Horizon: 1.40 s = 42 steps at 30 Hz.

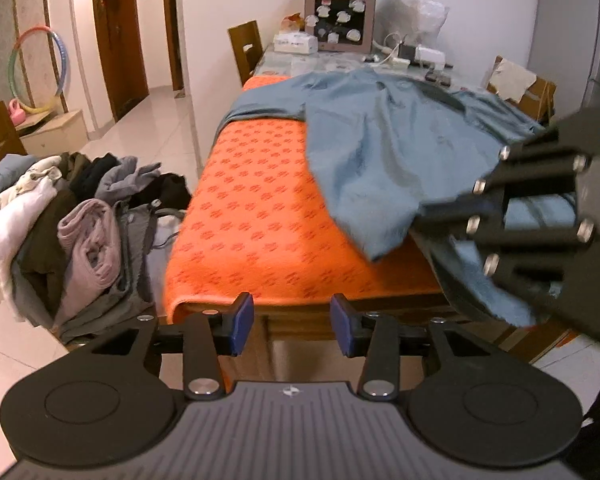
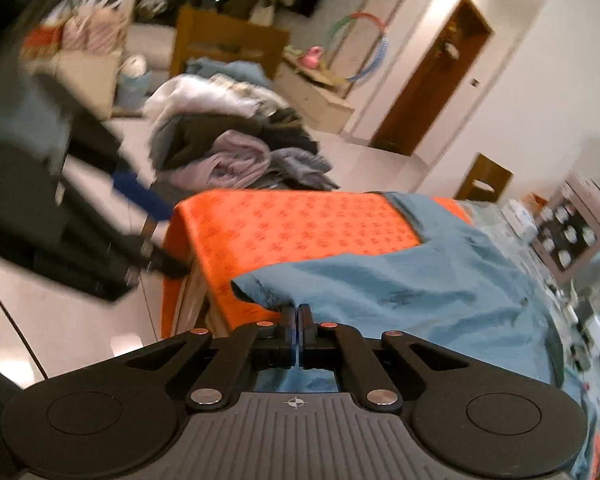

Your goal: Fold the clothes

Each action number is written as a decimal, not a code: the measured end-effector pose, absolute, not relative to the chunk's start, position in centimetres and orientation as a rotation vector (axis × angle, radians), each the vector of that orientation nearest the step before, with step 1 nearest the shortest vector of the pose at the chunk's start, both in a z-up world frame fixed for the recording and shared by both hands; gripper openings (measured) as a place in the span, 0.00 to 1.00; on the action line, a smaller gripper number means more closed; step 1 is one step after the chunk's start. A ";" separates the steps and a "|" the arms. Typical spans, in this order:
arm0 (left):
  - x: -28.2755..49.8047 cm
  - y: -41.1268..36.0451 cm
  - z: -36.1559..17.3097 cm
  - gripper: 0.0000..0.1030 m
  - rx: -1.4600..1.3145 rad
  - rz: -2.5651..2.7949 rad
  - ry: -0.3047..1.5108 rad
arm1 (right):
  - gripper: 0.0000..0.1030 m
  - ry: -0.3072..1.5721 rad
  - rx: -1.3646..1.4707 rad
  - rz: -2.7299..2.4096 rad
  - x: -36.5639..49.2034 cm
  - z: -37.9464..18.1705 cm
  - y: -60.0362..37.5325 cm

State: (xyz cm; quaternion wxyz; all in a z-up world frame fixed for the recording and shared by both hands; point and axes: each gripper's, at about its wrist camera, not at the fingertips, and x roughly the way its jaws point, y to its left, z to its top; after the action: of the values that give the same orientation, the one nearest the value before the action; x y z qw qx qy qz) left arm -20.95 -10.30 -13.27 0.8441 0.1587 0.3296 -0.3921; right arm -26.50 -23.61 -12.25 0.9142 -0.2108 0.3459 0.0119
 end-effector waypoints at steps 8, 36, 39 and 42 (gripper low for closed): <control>-22.7 -15.8 -12.5 0.49 0.283 -0.903 0.659 | 0.03 0.733 -0.233 -0.068 -27.1 -7.6 -30.0; -22.3 -18.1 -8.2 0.17 -0.014 -0.980 0.680 | 0.04 0.870 0.134 0.144 -25.9 -4.6 -37.7; -22.4 -18.1 -8.2 0.13 0.033 -0.971 0.661 | 0.04 0.876 0.126 0.147 -25.7 -4.7 -37.7; -22.4 -17.8 -8.3 0.10 0.062 -0.960 0.643 | 0.04 0.873 0.125 0.142 -25.7 -4.7 -37.8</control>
State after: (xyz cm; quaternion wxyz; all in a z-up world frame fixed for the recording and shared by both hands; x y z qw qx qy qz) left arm -22.40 -17.81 -8.29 0.8372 0.0295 0.3038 -0.4538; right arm -25.73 -37.80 -4.67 0.9020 0.0605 0.4220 0.0686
